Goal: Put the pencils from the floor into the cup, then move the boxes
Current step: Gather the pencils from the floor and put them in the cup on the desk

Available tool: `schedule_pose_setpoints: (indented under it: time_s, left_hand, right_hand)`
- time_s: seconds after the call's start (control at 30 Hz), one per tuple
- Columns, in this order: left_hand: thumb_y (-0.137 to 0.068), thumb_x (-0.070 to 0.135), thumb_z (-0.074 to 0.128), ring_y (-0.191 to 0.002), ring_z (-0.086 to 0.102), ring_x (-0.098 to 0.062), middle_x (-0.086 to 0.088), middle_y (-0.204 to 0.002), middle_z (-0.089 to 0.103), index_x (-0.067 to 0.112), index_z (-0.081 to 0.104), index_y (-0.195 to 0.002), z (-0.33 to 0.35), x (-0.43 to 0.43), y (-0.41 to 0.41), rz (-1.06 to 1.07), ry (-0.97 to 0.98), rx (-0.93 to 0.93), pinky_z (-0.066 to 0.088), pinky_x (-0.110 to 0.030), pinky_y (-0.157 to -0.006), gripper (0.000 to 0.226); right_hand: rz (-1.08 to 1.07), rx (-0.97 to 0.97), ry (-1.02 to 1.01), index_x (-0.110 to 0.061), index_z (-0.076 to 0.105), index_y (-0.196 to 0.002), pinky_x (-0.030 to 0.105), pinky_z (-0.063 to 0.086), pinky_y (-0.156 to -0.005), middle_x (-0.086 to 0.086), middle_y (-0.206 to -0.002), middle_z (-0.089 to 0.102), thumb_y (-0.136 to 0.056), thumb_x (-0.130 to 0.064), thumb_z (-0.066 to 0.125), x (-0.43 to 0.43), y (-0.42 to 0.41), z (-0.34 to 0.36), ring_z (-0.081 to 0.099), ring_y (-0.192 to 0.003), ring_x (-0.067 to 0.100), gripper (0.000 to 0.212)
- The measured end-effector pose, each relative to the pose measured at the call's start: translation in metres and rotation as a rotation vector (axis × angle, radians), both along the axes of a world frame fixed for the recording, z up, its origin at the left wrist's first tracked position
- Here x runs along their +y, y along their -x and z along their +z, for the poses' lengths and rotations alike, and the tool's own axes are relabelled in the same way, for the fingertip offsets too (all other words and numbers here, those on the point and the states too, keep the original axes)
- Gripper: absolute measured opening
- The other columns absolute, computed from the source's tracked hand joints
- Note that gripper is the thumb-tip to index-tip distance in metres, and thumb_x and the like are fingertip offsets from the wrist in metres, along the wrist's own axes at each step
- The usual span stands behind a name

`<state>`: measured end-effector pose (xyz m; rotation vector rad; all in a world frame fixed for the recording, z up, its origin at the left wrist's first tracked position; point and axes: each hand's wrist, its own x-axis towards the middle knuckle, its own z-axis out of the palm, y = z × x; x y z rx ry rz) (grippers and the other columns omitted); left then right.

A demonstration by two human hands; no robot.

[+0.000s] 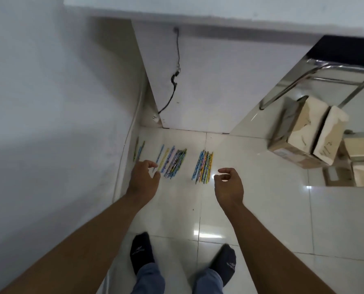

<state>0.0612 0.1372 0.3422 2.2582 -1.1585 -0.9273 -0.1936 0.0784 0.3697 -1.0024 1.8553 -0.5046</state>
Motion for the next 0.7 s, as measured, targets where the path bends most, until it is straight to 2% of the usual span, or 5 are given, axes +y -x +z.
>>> schedule_pose_setpoints:
  time_s: [0.07, 0.23, 0.47, 0.63, 0.7]
  left_hand:
    - [-0.093, 0.018, 0.071, -0.106, 0.056, -0.018, -0.001, -0.114, 0.055, 0.025, 0.06, -0.107, -0.043, -0.004, 0.004, -0.066, -0.004, -0.017, 0.052, -0.034, -0.094, 0.019]
    - [-0.09, 0.018, 0.07, -0.109, 0.054, -0.019, 0.001, -0.114, 0.053, 0.027, 0.059, -0.106, -0.143, -0.006, 0.02, -0.145, 0.007, -0.047, 0.052, -0.038, -0.095, 0.022]
    - [-0.087, 0.021, 0.063, -0.109, 0.051, -0.022, 0.0, -0.113, 0.051, 0.02, 0.06, -0.107, -0.256, -0.039, 0.031, -0.443, 0.068, -0.16, 0.05, -0.04, -0.092, 0.02]
    - [-0.088, 0.025, 0.064, -0.108, 0.053, -0.026, -0.001, -0.115, 0.052, 0.02, 0.059, -0.111, -0.307, -0.087, 0.039, -0.543, 0.159, -0.221, 0.049, -0.045, -0.094, 0.024]
    - [-0.089, 0.027, 0.062, -0.107, 0.053, -0.024, -0.001, -0.113, 0.053, 0.02, 0.059, -0.111, -0.324, -0.099, 0.044, -0.554, 0.208, -0.231, 0.049, -0.045, -0.094, 0.023]
  right_hand:
    - [0.035, 0.022, 0.031, -0.022, 0.064, -0.105, 0.012, 0.039, -0.046, -0.006, -0.088, 0.066, -0.097, -0.014, 0.067, 0.0, 0.002, -0.037, 0.062, -0.064, 0.016, 0.012]
    - [0.082, 0.061, 0.059, -0.028, 0.063, -0.105, 0.025, 0.044, -0.057, -0.006, -0.091, 0.069, -0.095, -0.017, 0.068, -0.005, 0.007, -0.139, 0.067, -0.071, 0.016, 0.015]
    - [0.177, 0.12, 0.094, -0.026, 0.062, -0.108, 0.021, 0.04, -0.054, -0.003, -0.098, 0.067, -0.097, -0.02, 0.069, -0.035, 0.01, -0.266, 0.063, -0.074, 0.01, 0.015]
    - [0.295, 0.222, 0.162, -0.029, 0.057, -0.113, 0.038, 0.059, -0.073, -0.001, -0.109, 0.059, -0.096, -0.028, 0.071, -0.055, 0.02, -0.331, 0.061, -0.086, 0.012, 0.023]
    - [0.344, 0.271, 0.176, -0.029, 0.054, -0.117, 0.035, 0.058, -0.072, 0.0, -0.111, 0.058, -0.097, -0.035, 0.071, -0.064, 0.024, -0.346, 0.06, -0.083, 0.01, 0.027]
